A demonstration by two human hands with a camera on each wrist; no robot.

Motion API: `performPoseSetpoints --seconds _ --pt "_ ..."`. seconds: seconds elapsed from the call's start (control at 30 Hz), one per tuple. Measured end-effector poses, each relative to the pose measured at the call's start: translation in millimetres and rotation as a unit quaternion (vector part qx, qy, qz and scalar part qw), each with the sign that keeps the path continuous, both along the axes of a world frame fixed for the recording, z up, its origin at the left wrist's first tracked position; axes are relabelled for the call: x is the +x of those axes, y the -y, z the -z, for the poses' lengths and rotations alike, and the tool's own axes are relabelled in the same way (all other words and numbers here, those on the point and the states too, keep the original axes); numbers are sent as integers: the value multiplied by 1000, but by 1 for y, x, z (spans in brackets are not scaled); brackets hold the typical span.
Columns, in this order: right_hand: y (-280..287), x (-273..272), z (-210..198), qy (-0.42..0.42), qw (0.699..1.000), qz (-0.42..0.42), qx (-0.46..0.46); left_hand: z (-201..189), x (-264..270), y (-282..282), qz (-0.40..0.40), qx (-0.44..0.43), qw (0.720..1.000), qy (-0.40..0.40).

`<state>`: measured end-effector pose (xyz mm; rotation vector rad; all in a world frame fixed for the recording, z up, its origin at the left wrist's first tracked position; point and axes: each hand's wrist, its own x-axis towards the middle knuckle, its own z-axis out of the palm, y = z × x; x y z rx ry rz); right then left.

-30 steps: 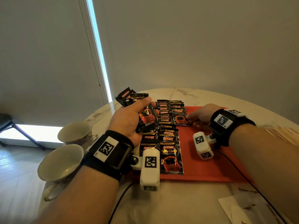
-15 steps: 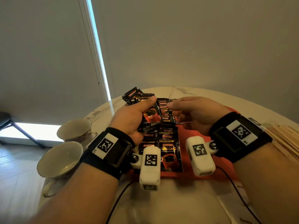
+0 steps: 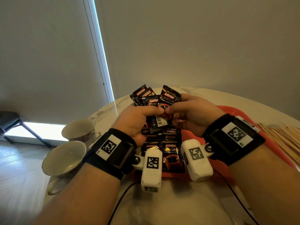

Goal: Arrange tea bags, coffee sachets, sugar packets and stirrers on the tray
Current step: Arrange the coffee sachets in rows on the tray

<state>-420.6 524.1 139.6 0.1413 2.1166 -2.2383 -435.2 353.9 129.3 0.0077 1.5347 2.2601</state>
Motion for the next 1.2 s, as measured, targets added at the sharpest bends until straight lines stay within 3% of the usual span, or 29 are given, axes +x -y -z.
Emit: performPoseSetpoints --seconds 0.37,0.53,0.67,0.73,1.0,1.2 --pt "-10 -4 -13 18 990 101 -99 -1 1 2 17 19 998 -50" --pt "-8 -5 -12 -22 985 136 -100 -1 3 -3 -13 21 998 -64" --pt "-9 2 -13 -29 999 16 -17 -2 -1 -3 -53 16 998 -40" --pt "-8 3 -13 -30 1000 3 -3 -2 -1 -3 -54 11 998 -31" --pt "-34 -9 -5 -32 991 120 -53 -3 -6 0 -45 8 999 19" --pt "-74 -20 23 89 977 192 -22 -3 -9 2 -49 17 998 27"
